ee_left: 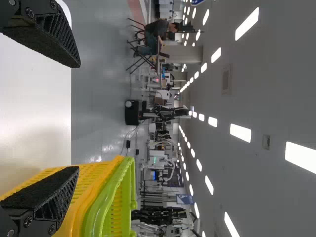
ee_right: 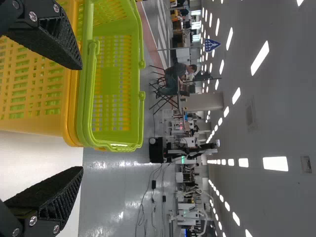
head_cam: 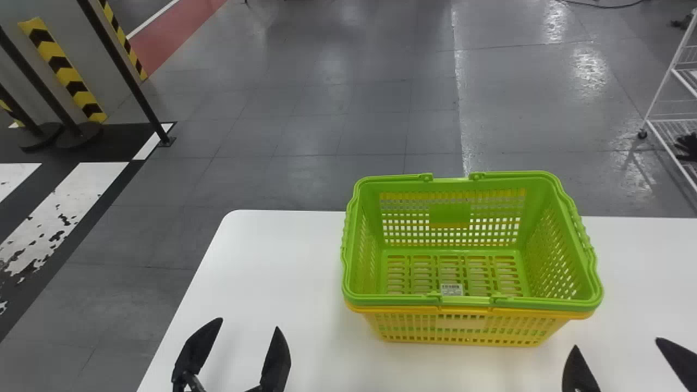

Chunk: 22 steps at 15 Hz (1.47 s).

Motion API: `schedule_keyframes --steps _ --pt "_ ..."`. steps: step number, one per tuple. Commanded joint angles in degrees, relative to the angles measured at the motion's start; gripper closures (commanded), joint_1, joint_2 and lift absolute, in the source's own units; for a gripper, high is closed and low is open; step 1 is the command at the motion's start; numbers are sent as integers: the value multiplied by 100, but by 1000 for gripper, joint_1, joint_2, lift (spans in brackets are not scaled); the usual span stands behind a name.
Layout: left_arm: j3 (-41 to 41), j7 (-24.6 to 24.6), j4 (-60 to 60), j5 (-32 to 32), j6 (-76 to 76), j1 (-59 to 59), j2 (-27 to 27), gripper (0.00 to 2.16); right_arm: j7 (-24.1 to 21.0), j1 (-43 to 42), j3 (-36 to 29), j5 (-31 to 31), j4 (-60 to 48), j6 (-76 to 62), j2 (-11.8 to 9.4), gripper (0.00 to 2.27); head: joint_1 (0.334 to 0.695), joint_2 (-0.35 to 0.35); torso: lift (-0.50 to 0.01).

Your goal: Grasp handle with right gripper to insert into left gripper then lift and swing left to center

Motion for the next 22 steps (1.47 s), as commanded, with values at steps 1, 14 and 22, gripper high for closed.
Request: schedule_keyframes --steps 1,14,22 --pt "-6 -4 0 0 8 -8 -7 63 -8 0 0 0 0 -4 0 76 695 229 -93" --pt "197 -30 -624 44 606 -44 20 63 -16 18 0 0 9 13 0 83 695 223 -93" --pt "988 -795 -1951 255 3665 -703 28 63 -16 70 0 0 -27 13 0 83 695 215 -93"
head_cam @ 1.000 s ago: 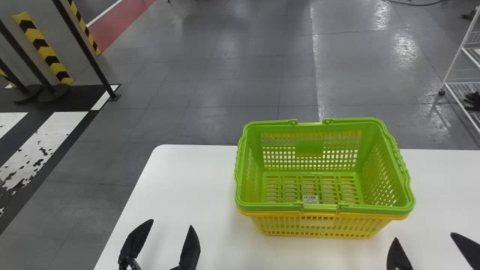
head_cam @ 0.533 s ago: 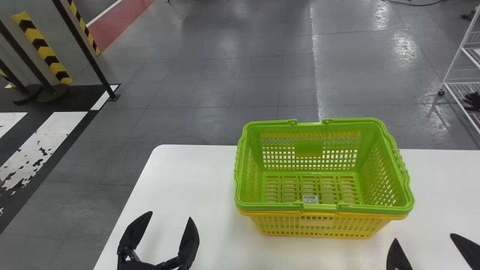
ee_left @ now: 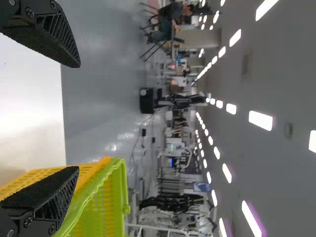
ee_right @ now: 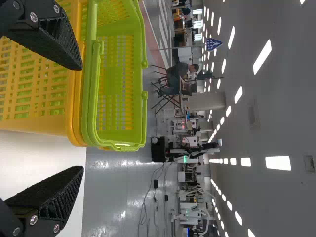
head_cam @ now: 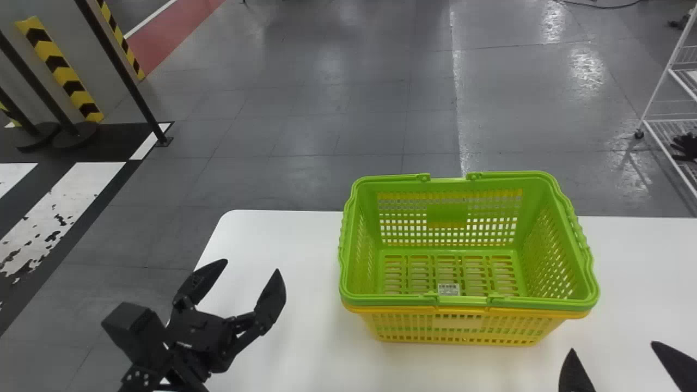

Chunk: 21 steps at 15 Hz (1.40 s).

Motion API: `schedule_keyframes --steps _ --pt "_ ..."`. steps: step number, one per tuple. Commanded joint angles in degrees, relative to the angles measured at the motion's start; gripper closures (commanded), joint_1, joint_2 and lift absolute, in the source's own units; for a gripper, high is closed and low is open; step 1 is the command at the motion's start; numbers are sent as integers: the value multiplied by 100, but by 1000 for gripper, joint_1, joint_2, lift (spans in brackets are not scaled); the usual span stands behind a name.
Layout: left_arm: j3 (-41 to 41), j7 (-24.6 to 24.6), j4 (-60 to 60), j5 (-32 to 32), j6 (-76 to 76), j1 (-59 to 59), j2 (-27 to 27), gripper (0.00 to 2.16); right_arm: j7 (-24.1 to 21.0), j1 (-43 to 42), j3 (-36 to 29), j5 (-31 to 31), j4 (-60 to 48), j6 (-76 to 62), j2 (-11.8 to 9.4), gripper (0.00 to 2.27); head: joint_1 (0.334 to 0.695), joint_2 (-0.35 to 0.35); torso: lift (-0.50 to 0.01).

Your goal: Grasp handle with right gripper to insert into left gripper then lift and swing left to center

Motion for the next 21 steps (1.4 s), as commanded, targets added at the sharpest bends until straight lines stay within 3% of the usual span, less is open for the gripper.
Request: schedule_keyframes --steps 1,4,5,9,11,13,21 --pt "135 -1 -270 66 611 -248 15 66 0 21 0 9 -35 6 0 83 695 215 -93" --pt "355 -89 -551 409 1718 -617 33 73 0 39 0 17 -61 24 0 83 695 217 -93" --pt "513 -449 -613 444 2597 -881 42 83 0 39 9 17 -87 42 0 83 695 218 -93" --pt "751 -704 -604 690 3722 -1689 42 66 0 127 9 53 -149 59 0 83 695 210 -93" --pt "909 -1144 -507 927 4689 -2190 6 70 0 145 9 61 -184 94 0 83 695 206 -93" --pt "988 -1601 -217 1226 5919 -2761 6 76 0 180 35 97 -237 129 0 83 695 191 -93" --pt "803 -2075 1426 1525 7800 -4344 50 76 0 285 44 132 -351 182 0 83 695 117 -93"
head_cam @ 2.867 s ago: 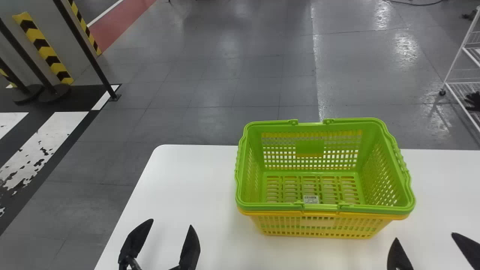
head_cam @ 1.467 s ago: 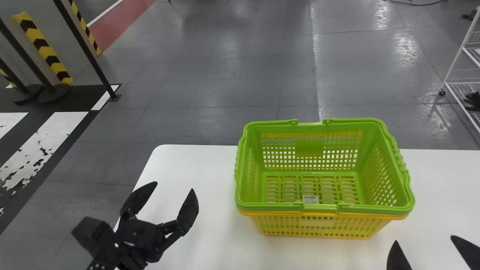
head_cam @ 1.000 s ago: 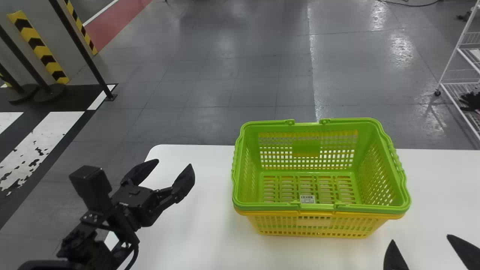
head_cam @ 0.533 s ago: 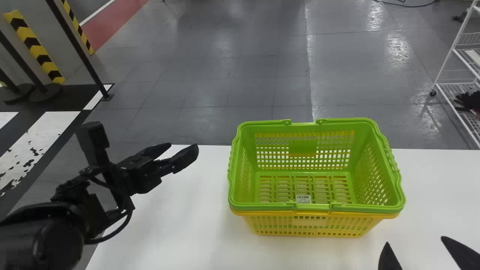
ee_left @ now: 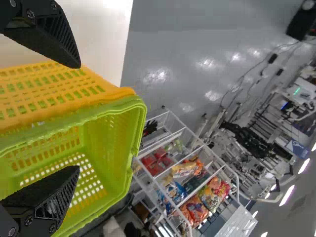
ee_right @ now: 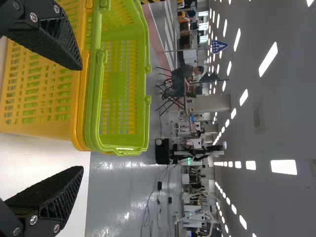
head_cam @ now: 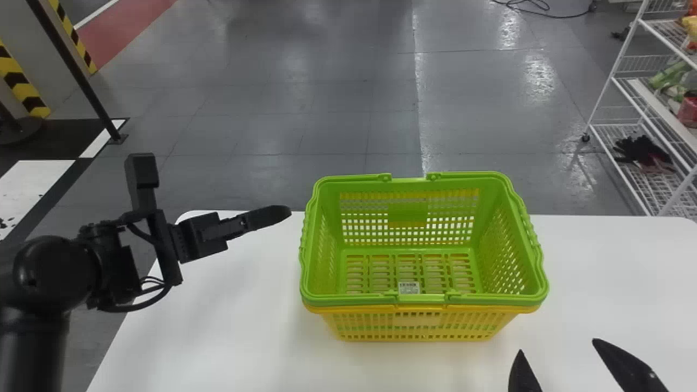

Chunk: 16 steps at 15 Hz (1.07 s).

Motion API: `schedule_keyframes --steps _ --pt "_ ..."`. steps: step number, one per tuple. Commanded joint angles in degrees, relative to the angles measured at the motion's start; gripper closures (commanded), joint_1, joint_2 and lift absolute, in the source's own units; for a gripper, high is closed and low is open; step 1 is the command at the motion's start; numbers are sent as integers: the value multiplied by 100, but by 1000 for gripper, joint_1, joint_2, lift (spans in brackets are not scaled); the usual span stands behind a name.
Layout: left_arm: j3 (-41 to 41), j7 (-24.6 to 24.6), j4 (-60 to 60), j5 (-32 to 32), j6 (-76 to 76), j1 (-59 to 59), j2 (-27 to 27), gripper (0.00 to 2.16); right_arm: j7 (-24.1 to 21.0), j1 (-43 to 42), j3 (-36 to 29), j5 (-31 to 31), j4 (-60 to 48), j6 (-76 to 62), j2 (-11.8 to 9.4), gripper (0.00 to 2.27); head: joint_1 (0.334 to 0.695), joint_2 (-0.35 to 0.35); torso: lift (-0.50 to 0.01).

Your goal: Grasp handle with right gripper to insert into left gripper then lift and swing left to center

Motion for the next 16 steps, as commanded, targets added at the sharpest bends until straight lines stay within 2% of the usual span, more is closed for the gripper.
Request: schedule_keyframes --steps 1,8,16 --pt "-54 -111 613 26 469 -463 34 76 0 35 -9 8 -36 12 0 83 695 112 -93" --pt "-309 -252 1219 105 1137 -921 105 76 0 35 -44 -1 -19 -5 0 83 695 76 -93" --pt "-432 -217 1176 396 1383 -991 52 76 -9 26 -79 -1 69 -40 18 83 695 39 -93"
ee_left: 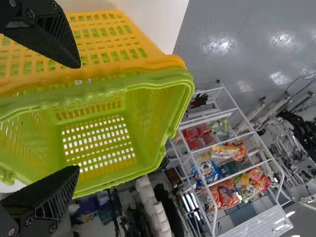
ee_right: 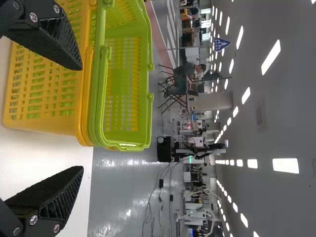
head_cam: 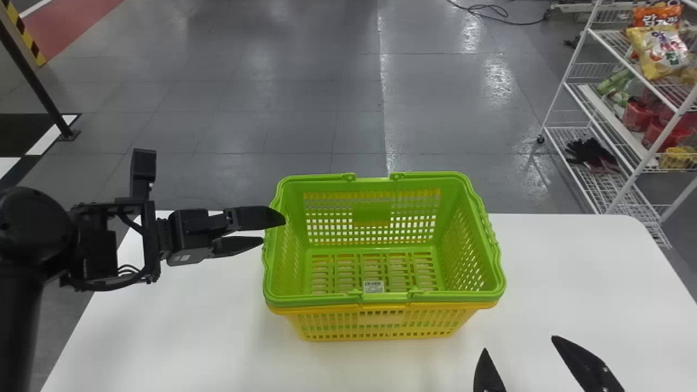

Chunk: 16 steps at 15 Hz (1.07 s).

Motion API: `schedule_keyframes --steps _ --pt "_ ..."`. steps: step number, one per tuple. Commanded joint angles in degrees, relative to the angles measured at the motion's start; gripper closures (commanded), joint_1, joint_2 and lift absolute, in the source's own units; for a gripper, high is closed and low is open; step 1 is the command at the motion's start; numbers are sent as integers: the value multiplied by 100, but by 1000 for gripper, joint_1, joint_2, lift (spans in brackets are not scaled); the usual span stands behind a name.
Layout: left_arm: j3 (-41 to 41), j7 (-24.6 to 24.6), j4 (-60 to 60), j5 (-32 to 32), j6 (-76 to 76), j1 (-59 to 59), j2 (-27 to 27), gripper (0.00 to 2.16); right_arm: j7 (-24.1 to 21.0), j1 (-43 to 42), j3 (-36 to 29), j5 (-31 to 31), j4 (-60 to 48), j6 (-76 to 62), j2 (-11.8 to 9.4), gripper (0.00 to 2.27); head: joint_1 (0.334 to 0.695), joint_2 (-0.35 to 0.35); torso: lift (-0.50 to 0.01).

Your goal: Grasp handle with right gripper to insert into left gripper then lift and swing left to center

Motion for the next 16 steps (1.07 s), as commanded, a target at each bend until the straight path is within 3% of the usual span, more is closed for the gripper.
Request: schedule_keyframes --steps 1,11,13,14,16 --pt "-11 9 -43 96 47 -5 -2 76 -1 -12 -12 0 31 -16 1 83 695 35 -93" --pt "-169 282 -500 641 434 -216 -11 76 -27 -179 -179 -44 57 2 10 87 695 -13 -93" --pt "-257 326 -536 676 557 -321 -11 76 -27 -302 -328 -62 -110 195 10 174 695 -30 -93" --pt "-336 343 -553 676 564 -365 -20 76 -45 -390 -416 -62 -197 353 10 417 695 -40 -93" --pt "-415 378 -597 676 564 -418 -73 76 -150 -539 -522 -62 -391 722 10 1251 695 -65 -93"
